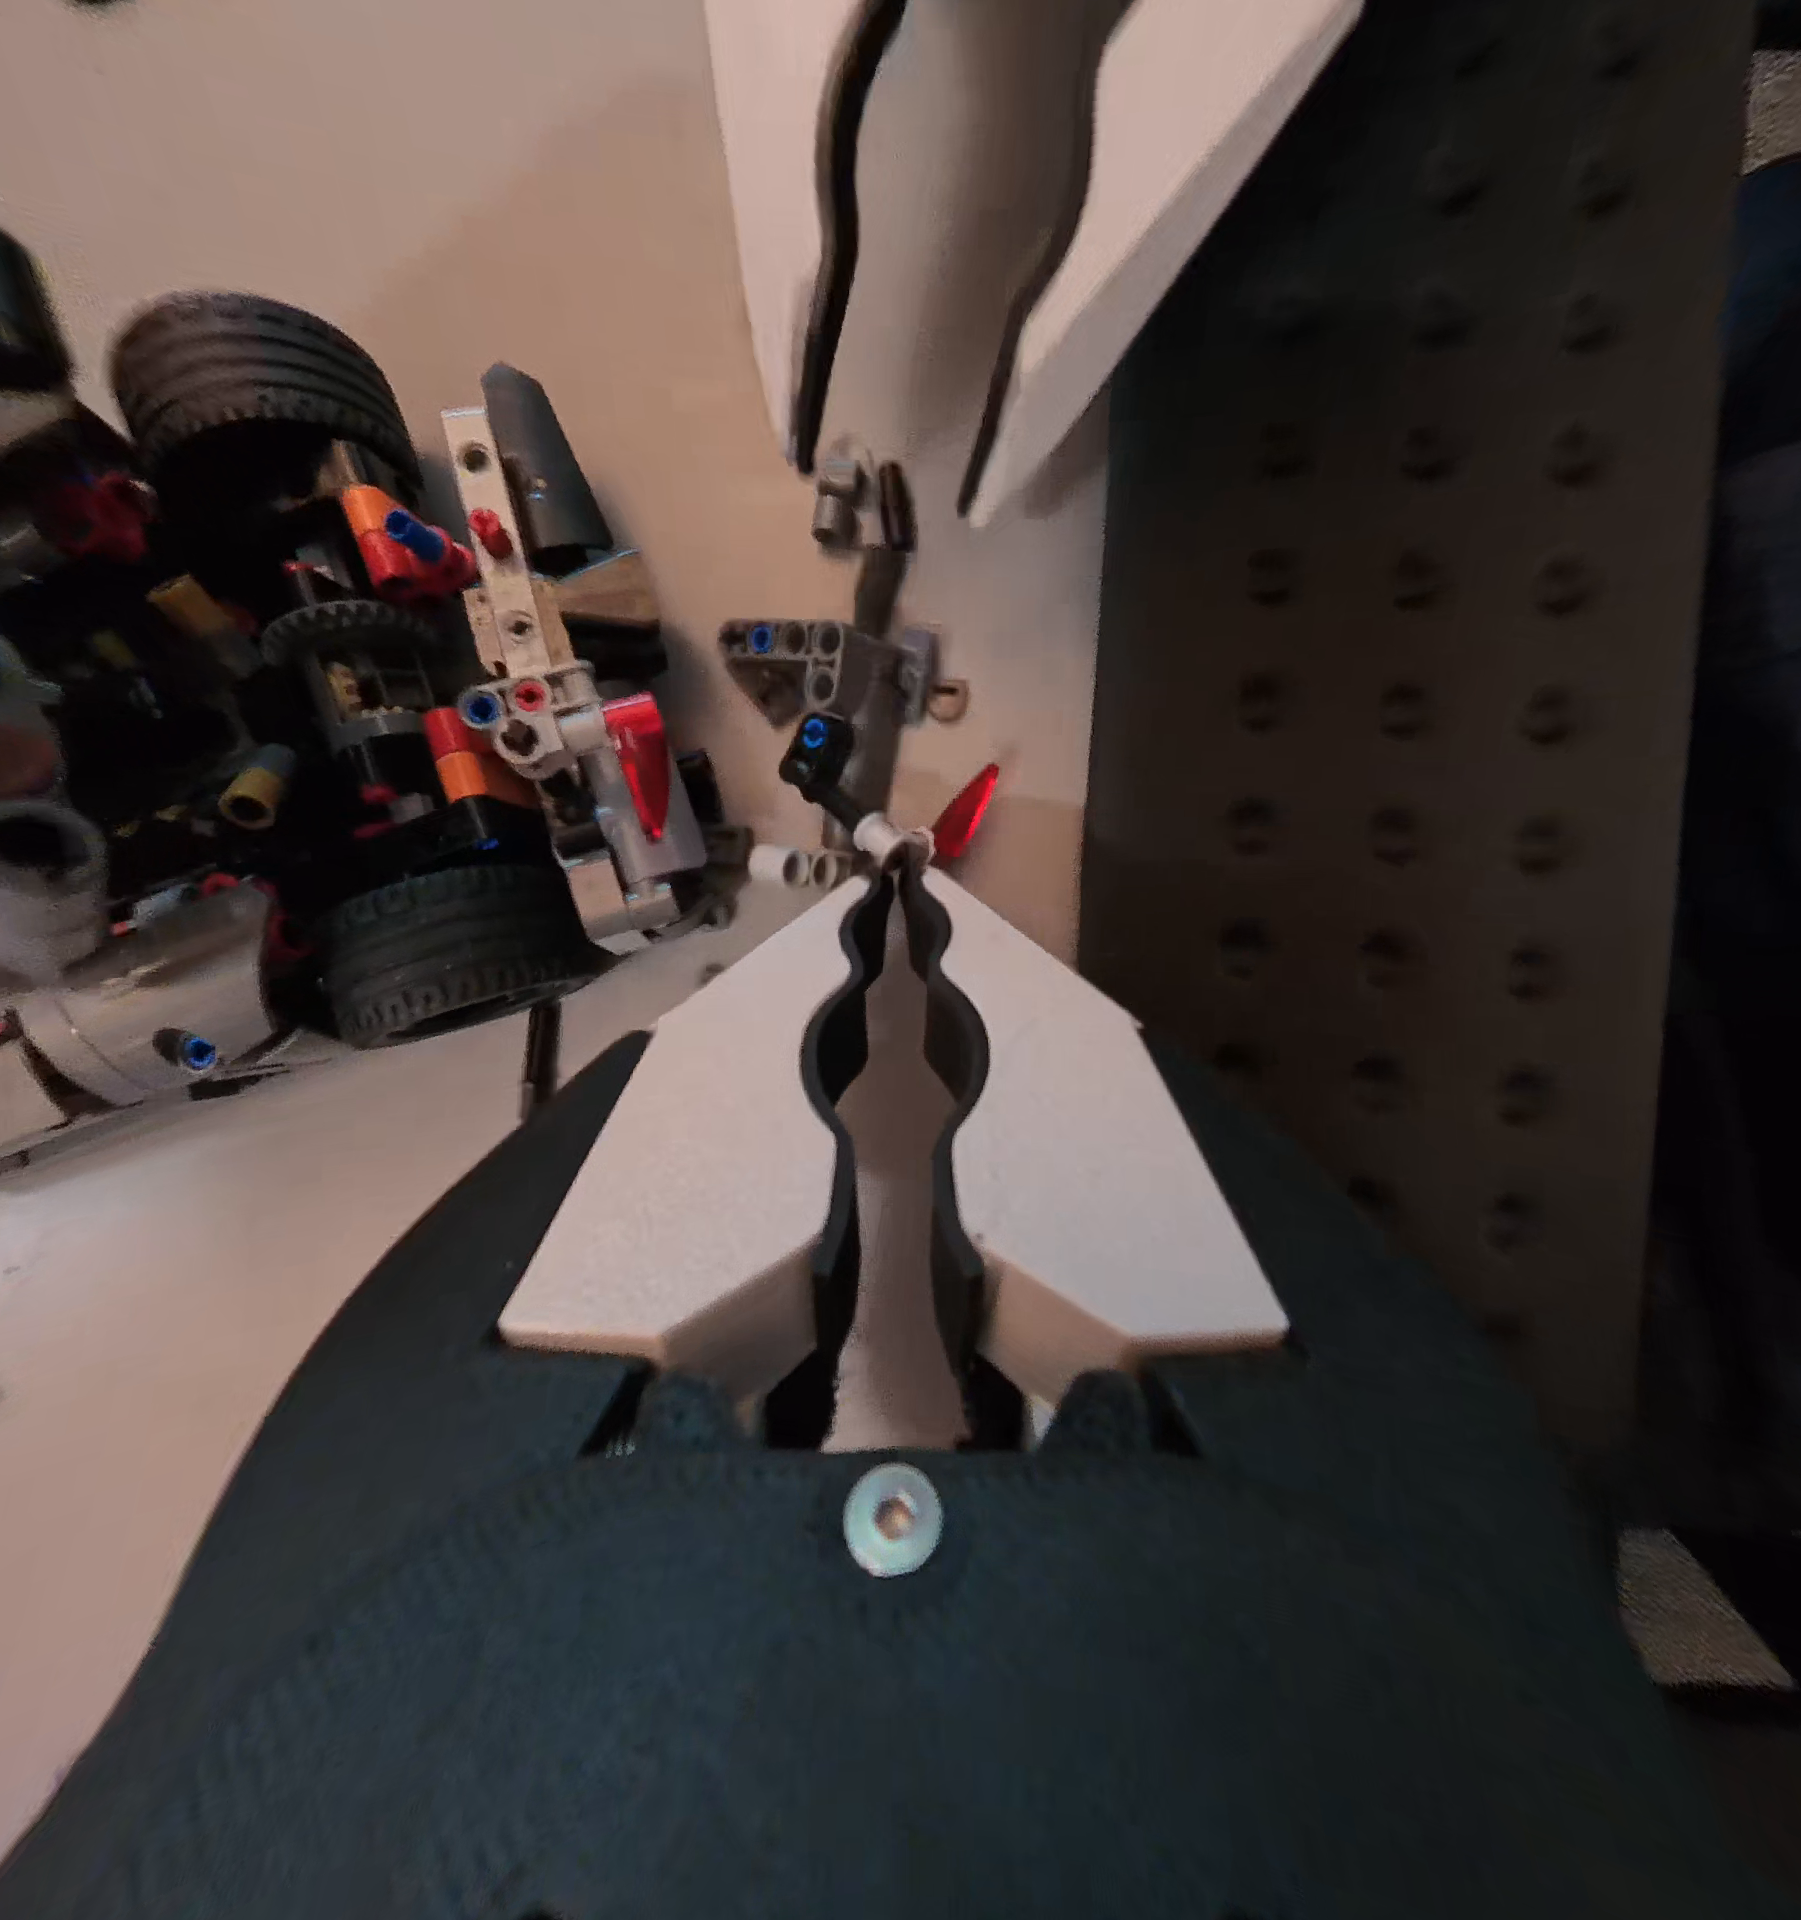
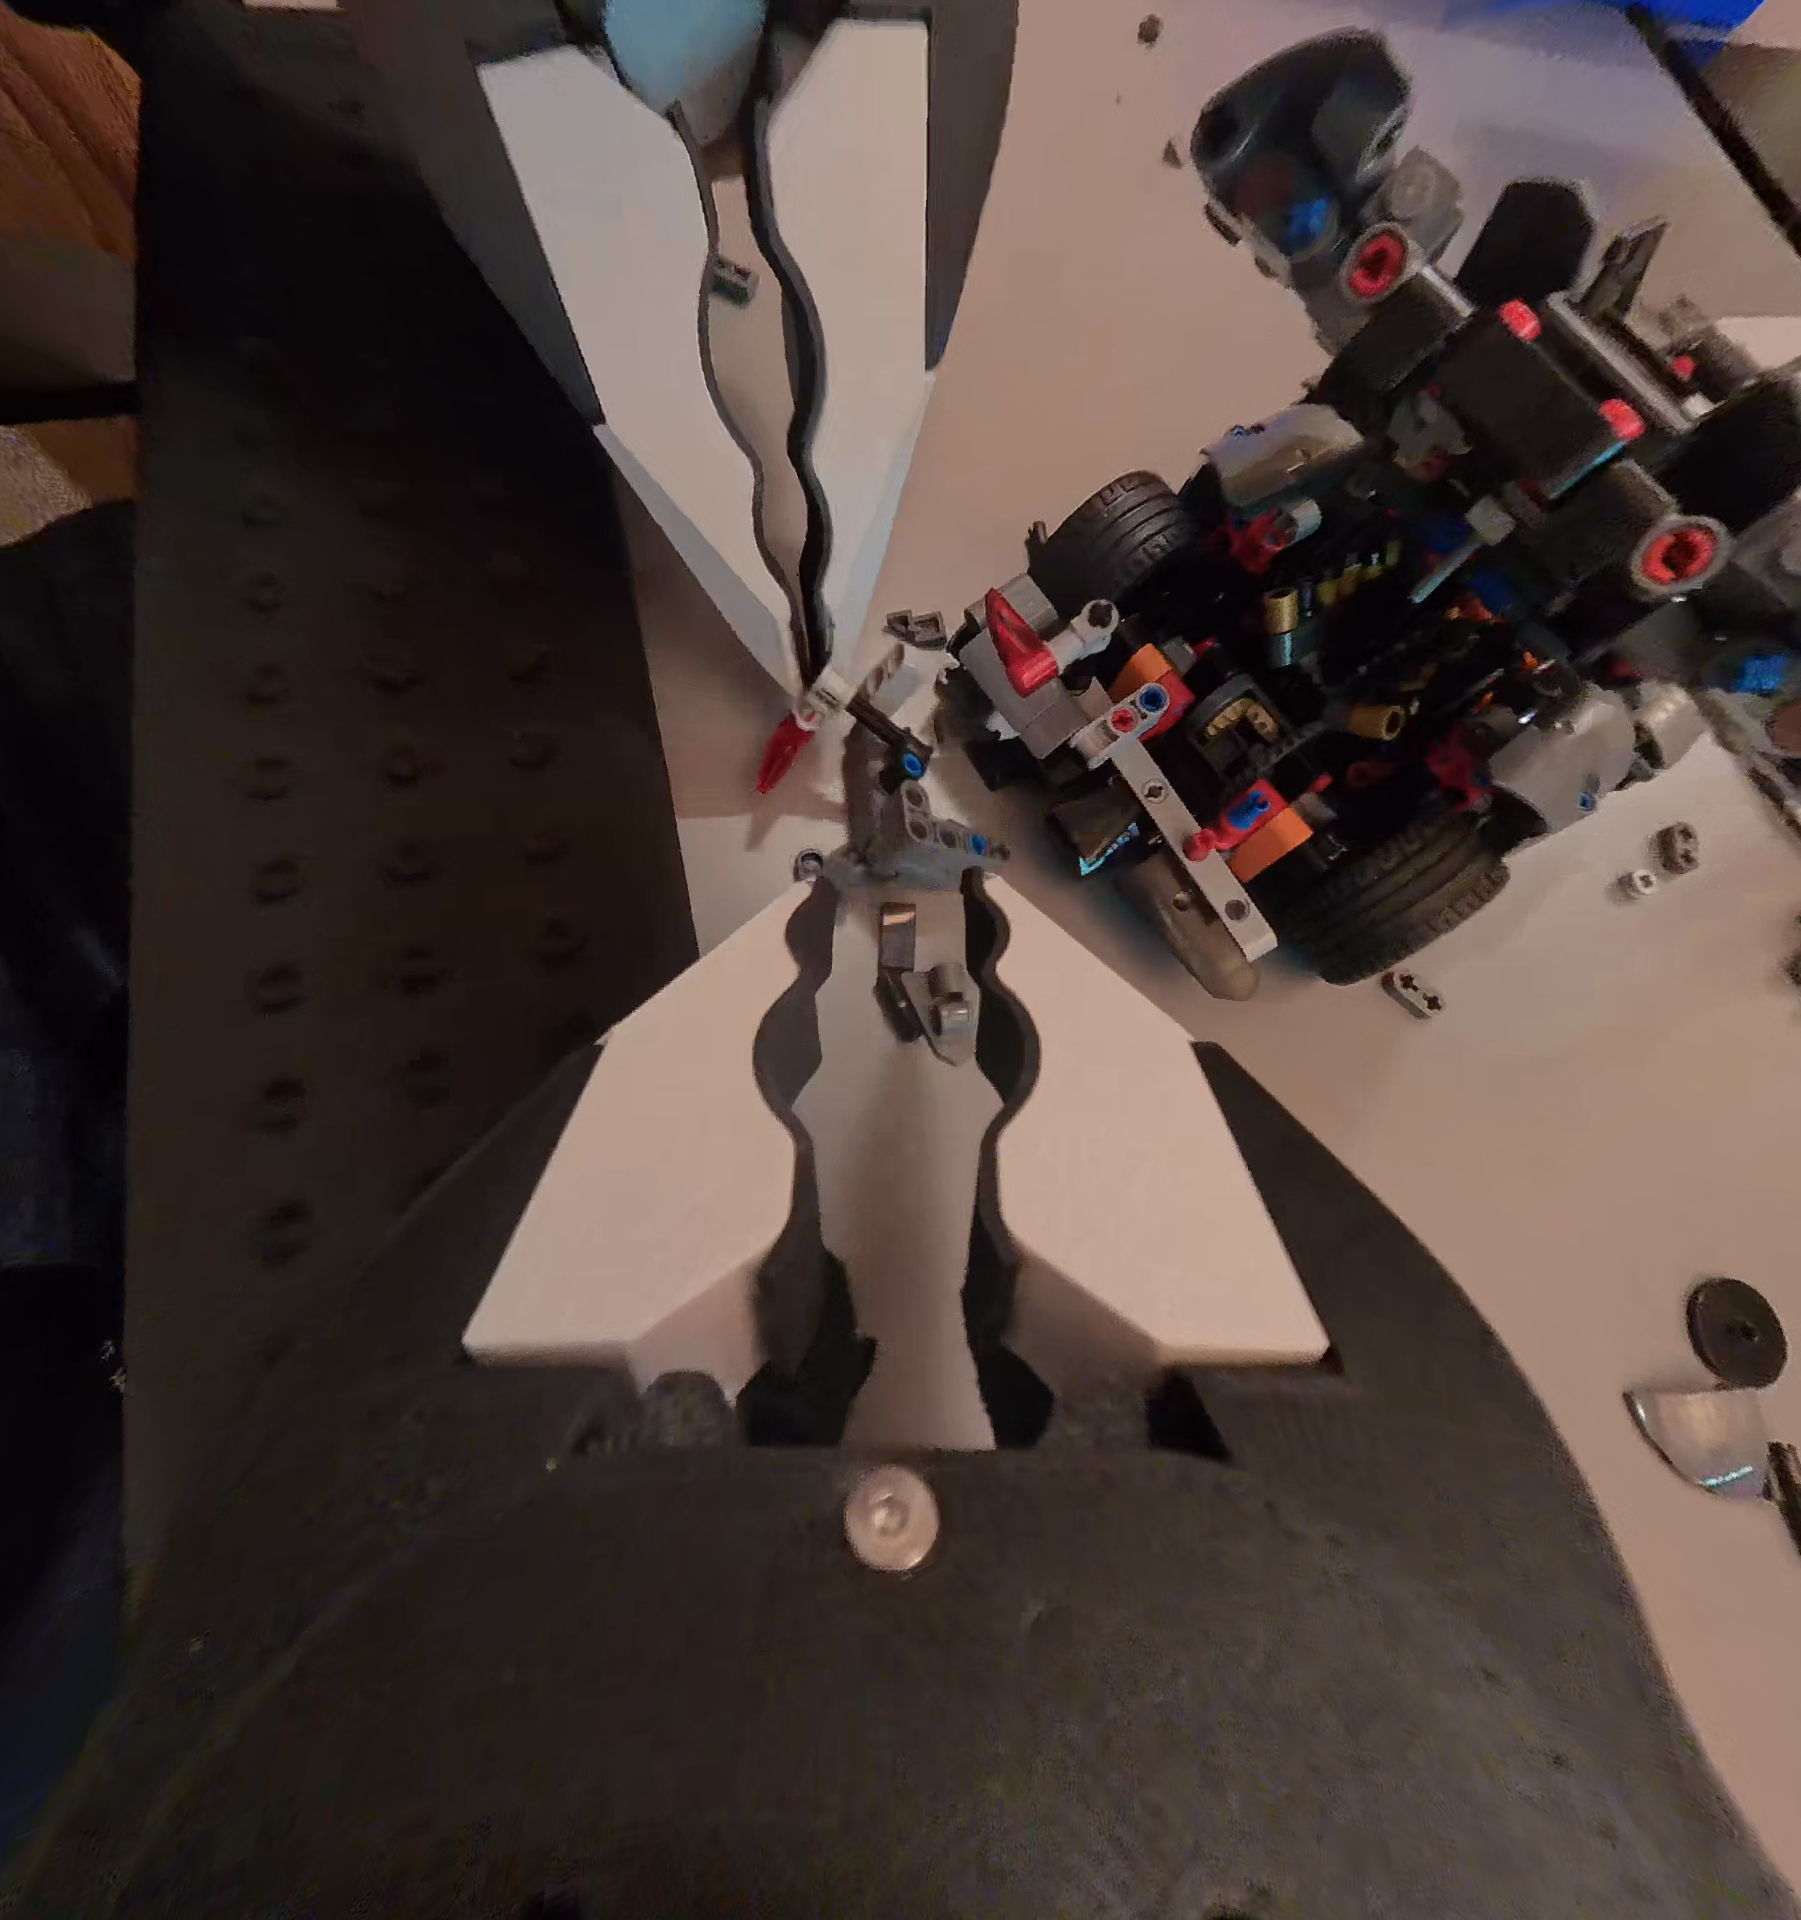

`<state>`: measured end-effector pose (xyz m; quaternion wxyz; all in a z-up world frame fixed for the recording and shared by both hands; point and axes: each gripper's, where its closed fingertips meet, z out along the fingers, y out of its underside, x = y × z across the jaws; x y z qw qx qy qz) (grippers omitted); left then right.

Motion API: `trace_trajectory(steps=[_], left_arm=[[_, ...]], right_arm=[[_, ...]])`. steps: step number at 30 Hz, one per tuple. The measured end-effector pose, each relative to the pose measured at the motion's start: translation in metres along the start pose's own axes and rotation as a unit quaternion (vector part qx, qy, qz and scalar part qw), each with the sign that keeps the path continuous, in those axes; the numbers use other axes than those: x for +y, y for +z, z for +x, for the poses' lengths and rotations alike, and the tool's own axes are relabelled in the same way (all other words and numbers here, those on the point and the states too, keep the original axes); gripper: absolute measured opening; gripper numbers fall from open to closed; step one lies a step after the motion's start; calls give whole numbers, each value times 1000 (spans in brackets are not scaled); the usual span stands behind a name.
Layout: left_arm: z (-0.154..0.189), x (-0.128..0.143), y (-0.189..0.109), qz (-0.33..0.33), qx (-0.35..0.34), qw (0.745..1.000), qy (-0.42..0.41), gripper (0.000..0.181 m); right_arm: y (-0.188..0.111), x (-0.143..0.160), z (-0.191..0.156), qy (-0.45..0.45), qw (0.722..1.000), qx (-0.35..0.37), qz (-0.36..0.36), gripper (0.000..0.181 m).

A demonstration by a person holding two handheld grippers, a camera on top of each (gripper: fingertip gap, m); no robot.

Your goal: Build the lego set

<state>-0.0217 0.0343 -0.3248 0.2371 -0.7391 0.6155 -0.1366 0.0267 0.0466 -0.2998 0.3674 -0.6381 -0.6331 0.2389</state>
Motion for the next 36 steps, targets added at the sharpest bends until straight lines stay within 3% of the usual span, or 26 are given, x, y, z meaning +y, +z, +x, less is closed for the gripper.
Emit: trace_trajectory(steps=[2,6,12,15,21,34,36], left_arm=[[6,-9,-3,24,6,999,20,0],[4,-2,3,-6,-12,999,44,0],[2,-10,-11,33,-3,999,20,5],[-4,-6,-9,19,-20,999,17,13],[-1,-4,-4,14,-8,1000,12,12],[-5,-29,-14,73,-49,995,45,18],[-2,-35,-16,86,-56,992,68,10]], right_arm=[[7,3,0,5,1000,-7,-17,24],[13,6,-1,12,999,-19,-30,24],[15,-4,2,8,1000,-20,-17,26],[23,-2,2,-5,999,-24,-38,25],[36,9,2,-30,996,-34,-80,11],[9,-16,-7,-56,996,-62,17,5],[5,-22,-11,-65,995,-67,35,5]])
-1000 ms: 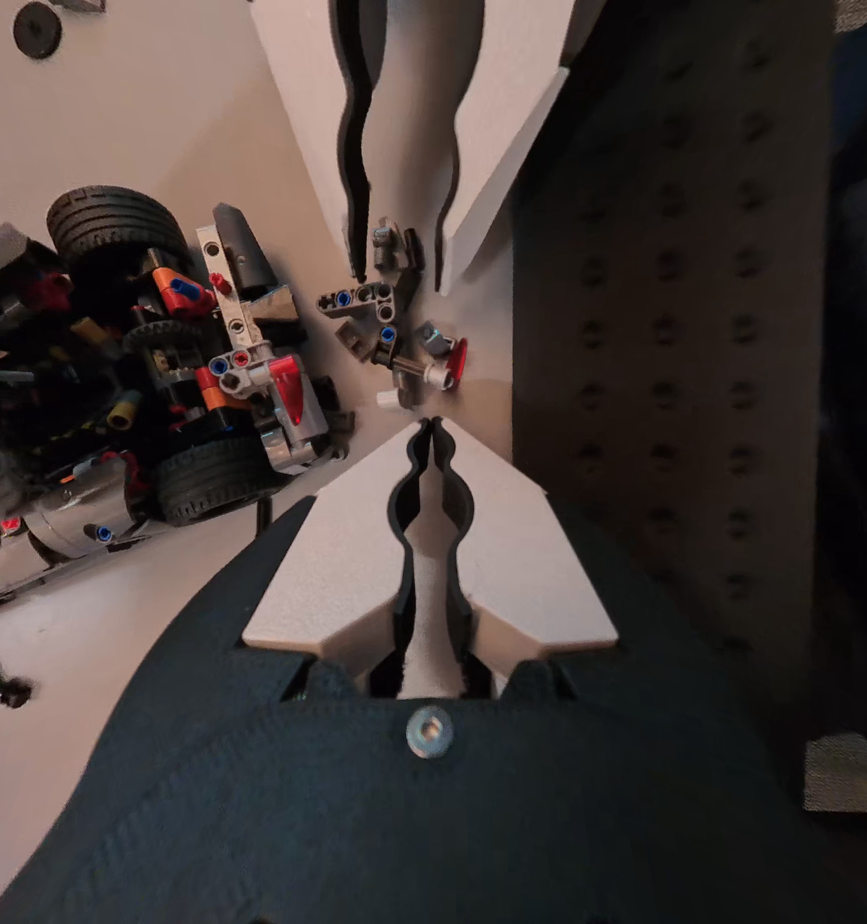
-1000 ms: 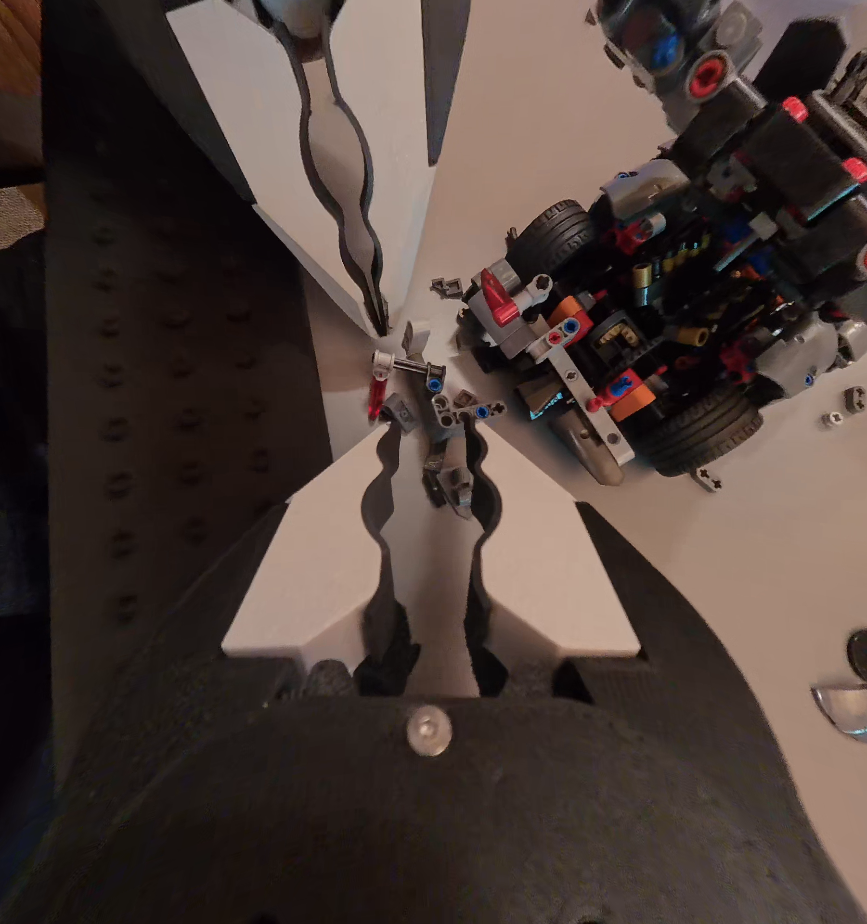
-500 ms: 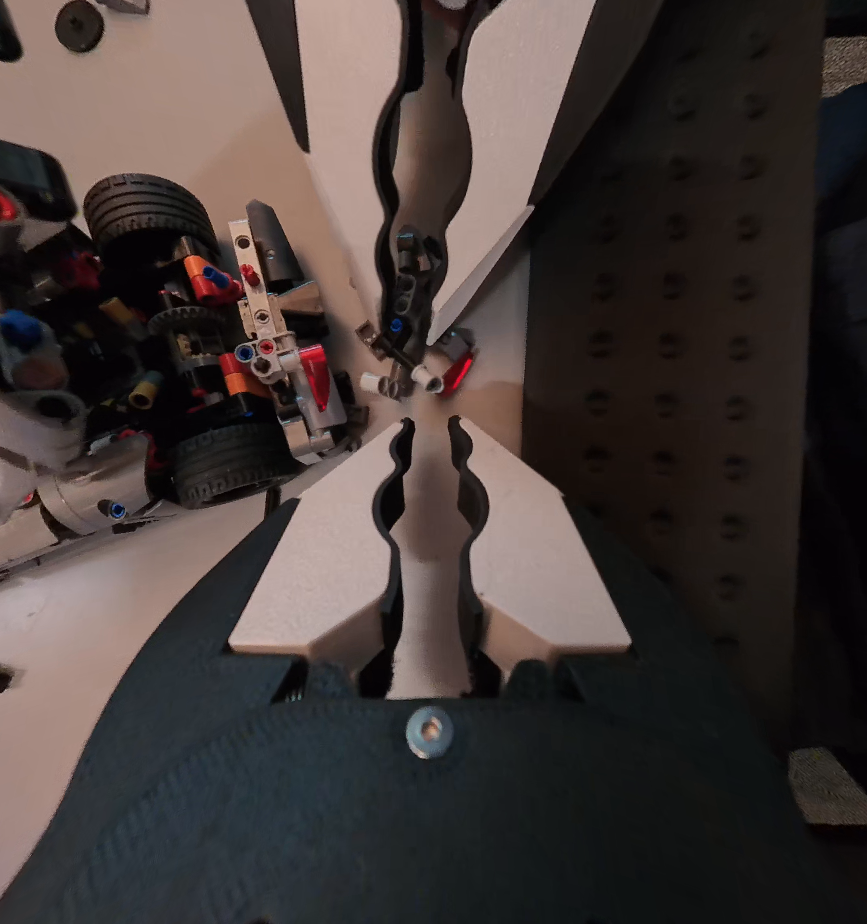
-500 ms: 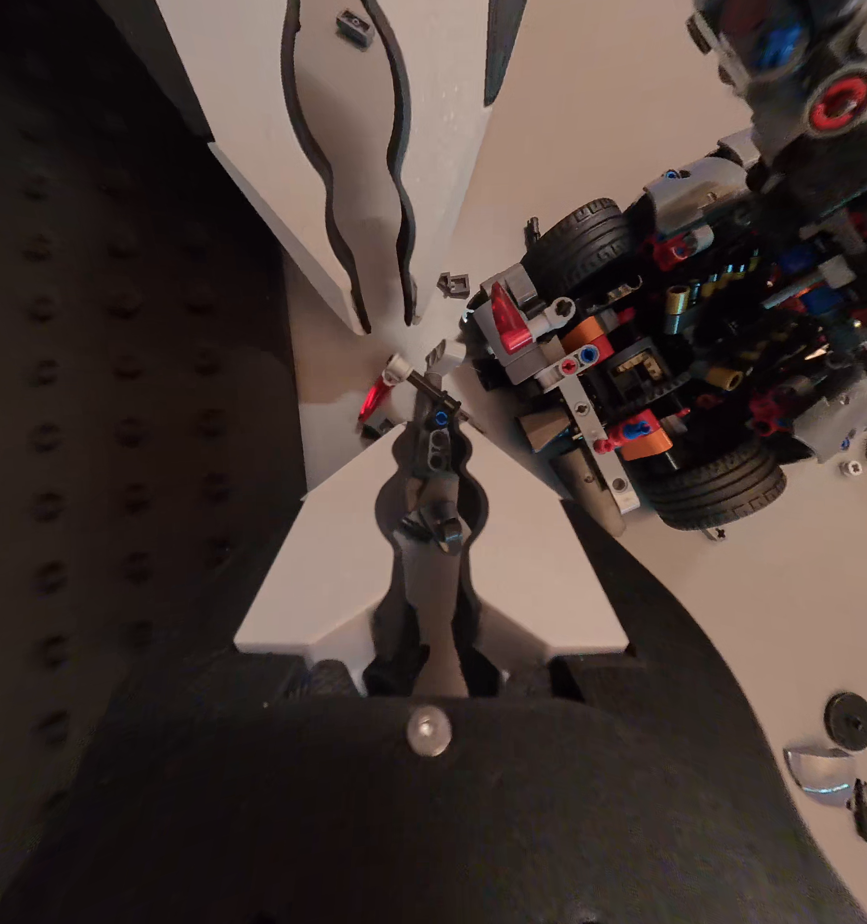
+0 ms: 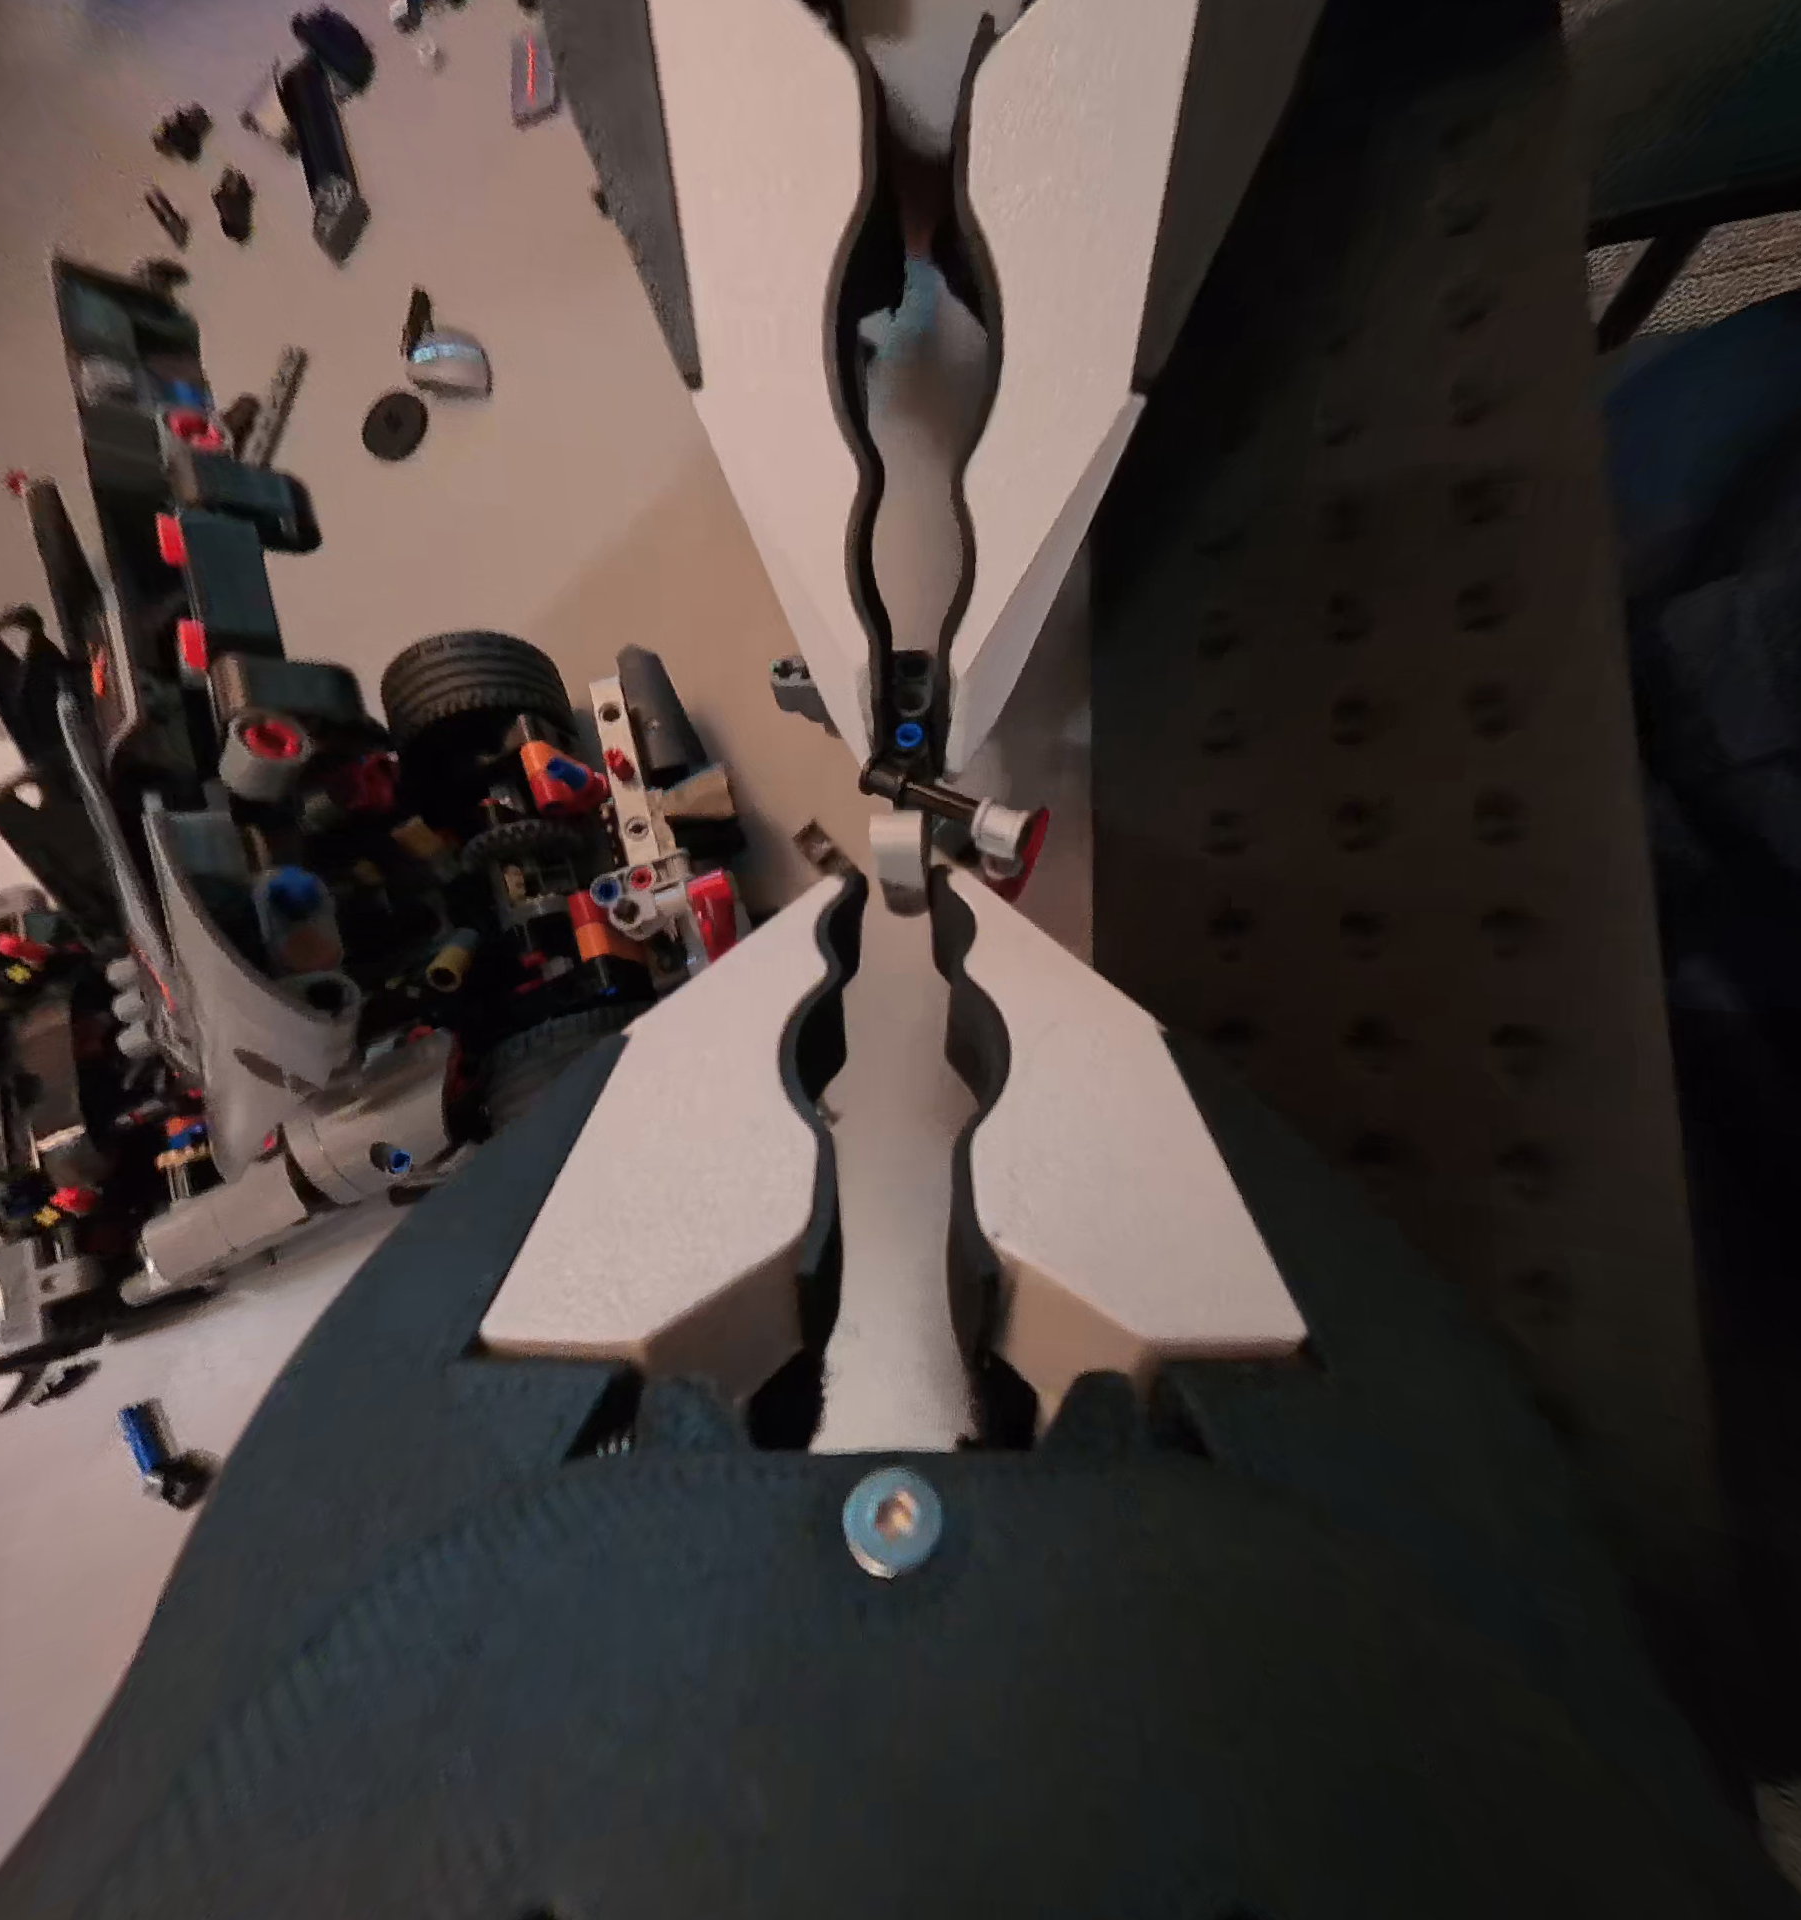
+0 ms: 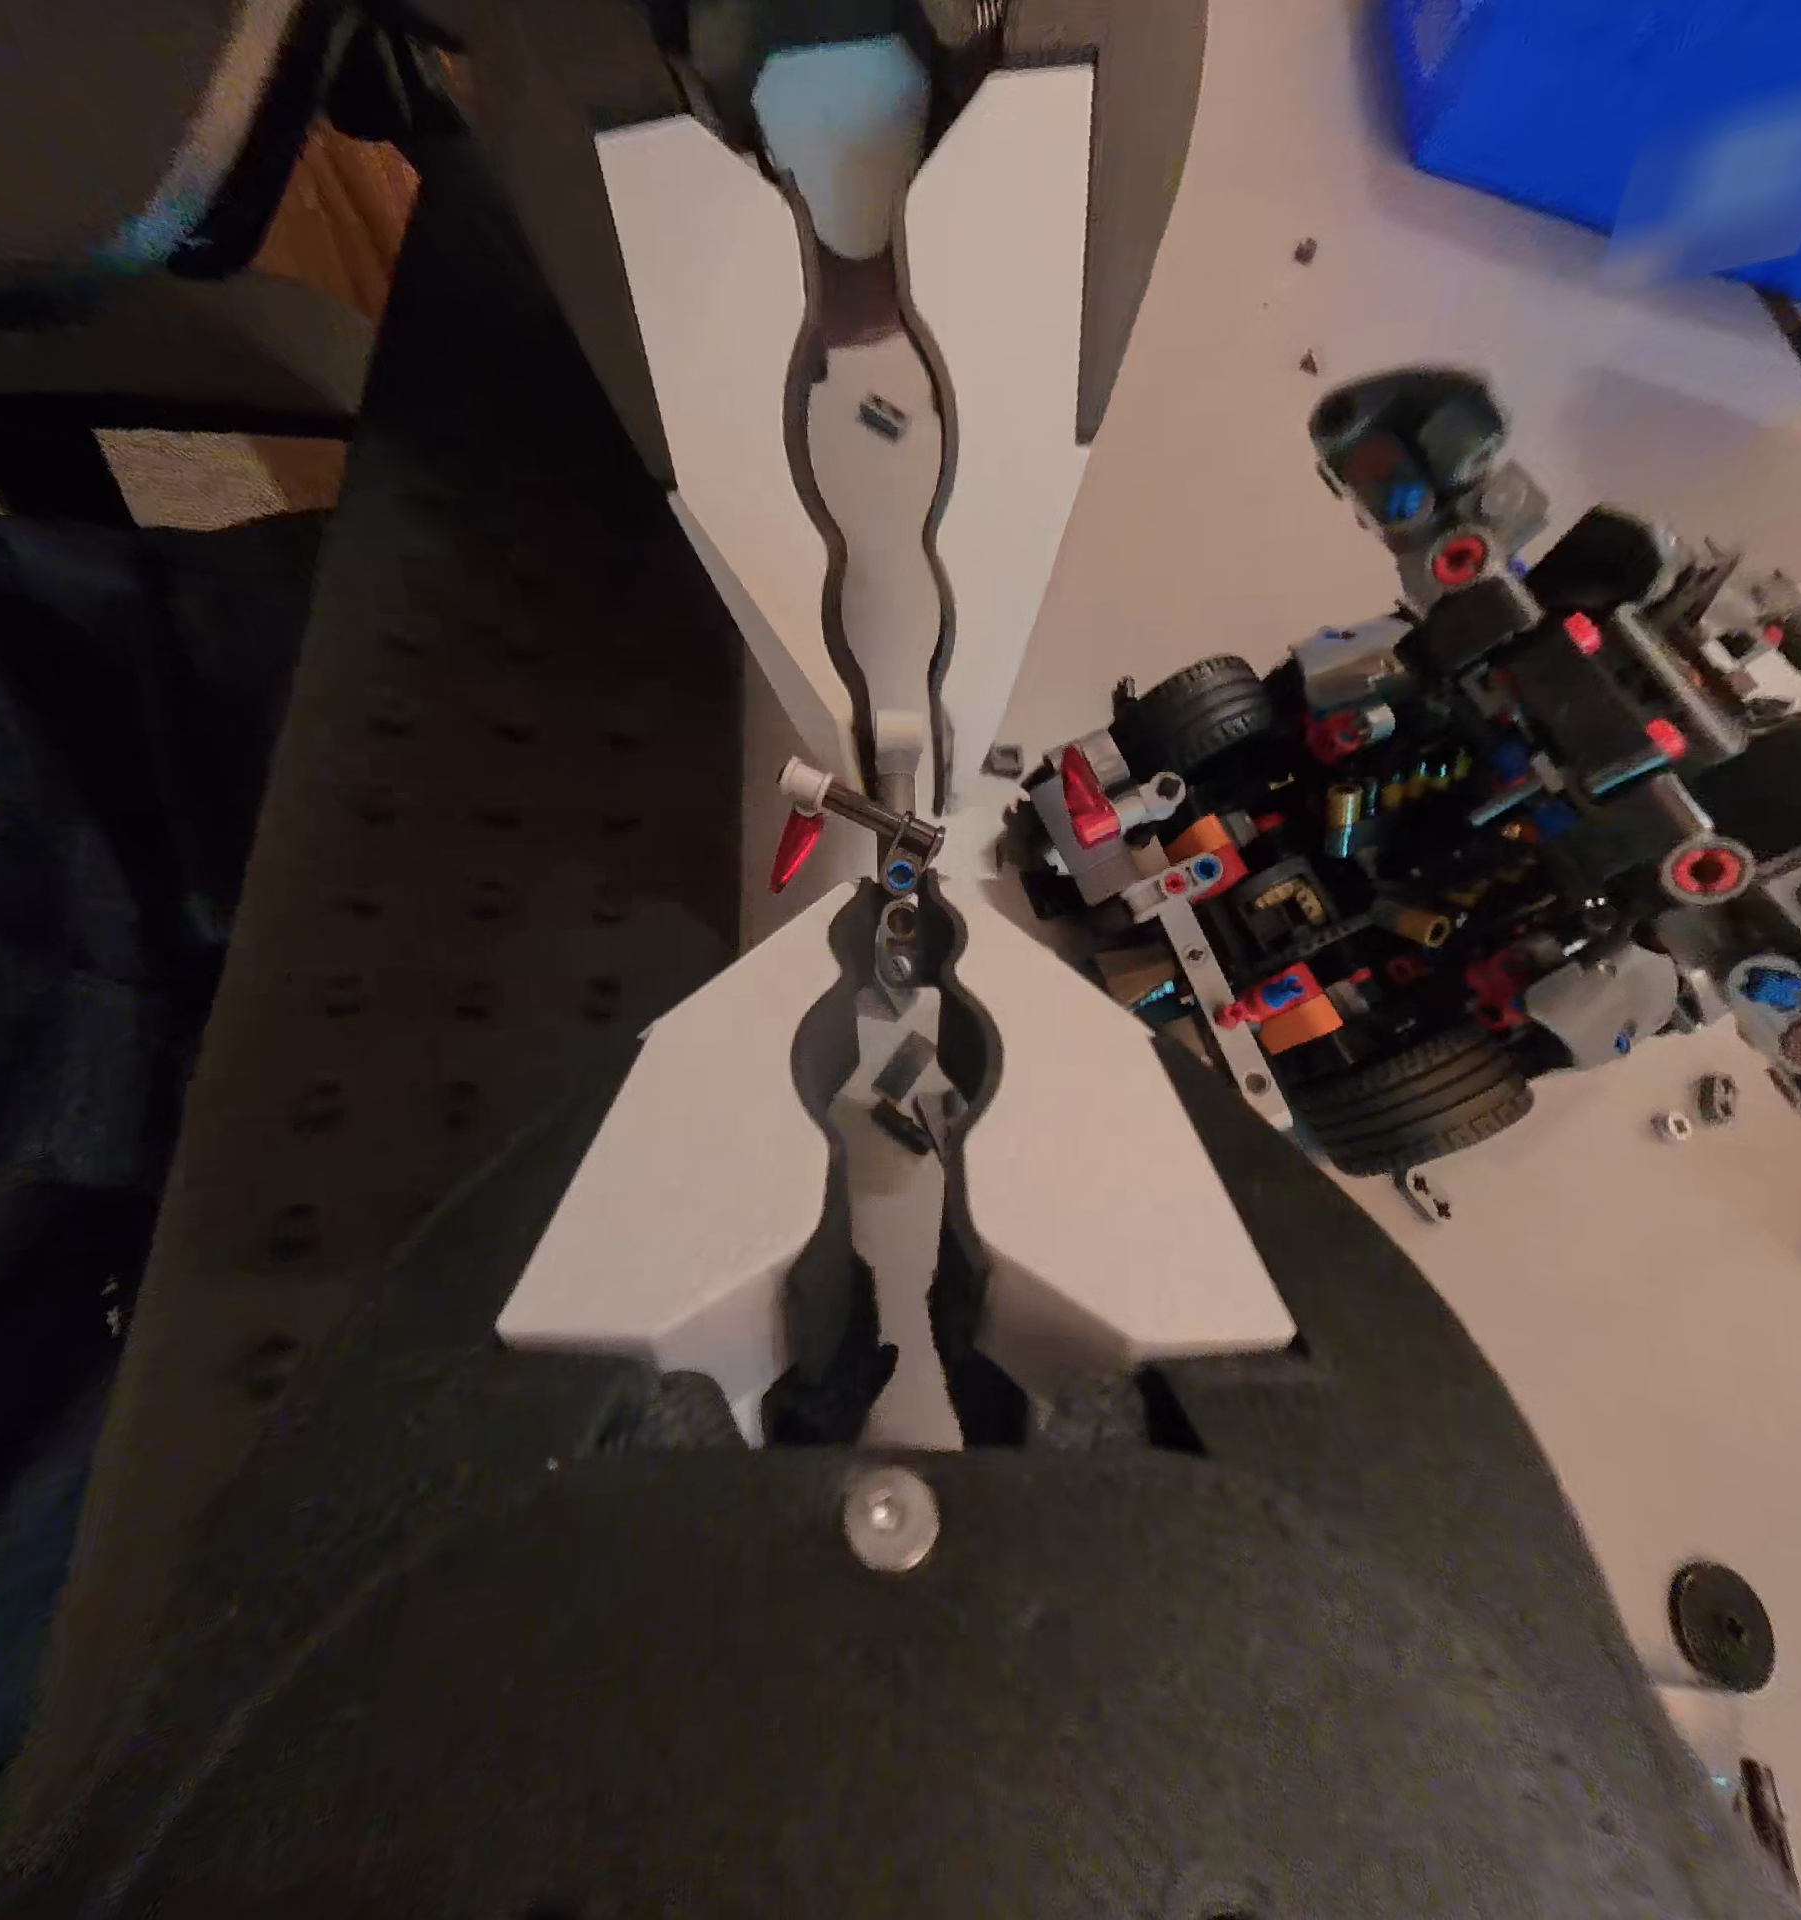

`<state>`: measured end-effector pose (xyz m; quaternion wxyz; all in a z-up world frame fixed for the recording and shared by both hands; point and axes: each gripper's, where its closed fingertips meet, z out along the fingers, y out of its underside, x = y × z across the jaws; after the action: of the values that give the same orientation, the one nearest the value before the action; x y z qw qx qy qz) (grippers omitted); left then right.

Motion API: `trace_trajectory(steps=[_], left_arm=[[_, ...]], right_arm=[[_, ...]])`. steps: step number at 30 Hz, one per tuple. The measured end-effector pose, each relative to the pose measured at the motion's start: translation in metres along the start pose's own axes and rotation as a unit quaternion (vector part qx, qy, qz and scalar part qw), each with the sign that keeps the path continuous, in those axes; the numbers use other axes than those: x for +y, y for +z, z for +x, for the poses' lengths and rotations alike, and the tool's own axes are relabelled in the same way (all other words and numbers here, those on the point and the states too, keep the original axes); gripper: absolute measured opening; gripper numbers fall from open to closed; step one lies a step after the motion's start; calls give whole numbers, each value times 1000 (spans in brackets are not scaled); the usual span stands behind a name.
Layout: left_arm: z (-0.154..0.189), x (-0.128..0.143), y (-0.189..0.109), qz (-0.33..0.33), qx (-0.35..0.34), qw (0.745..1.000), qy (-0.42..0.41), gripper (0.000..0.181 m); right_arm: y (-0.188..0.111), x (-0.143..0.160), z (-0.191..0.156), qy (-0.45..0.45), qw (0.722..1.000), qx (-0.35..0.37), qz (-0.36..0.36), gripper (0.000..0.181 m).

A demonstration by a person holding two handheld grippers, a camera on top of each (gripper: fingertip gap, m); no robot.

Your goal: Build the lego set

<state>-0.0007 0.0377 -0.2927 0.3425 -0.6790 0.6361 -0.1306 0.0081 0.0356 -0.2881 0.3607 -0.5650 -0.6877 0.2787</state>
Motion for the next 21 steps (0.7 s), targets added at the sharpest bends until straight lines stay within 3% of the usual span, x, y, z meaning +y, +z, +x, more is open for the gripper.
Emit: trace_trajectory(steps=[7,13,21], left_arm=[[-6,-12,-6,5,-67,995,80,4],[-3,-14,-3,-13,-92,987,131,5],[2,-35,-21,89,-10,996,23,15]], right_arm=[[-9,-10,2,-21,999,22,30,14],[-6,-4,5,-76,995,65,-5,5],[-20,-10,9,-151,981,119,2,5]])
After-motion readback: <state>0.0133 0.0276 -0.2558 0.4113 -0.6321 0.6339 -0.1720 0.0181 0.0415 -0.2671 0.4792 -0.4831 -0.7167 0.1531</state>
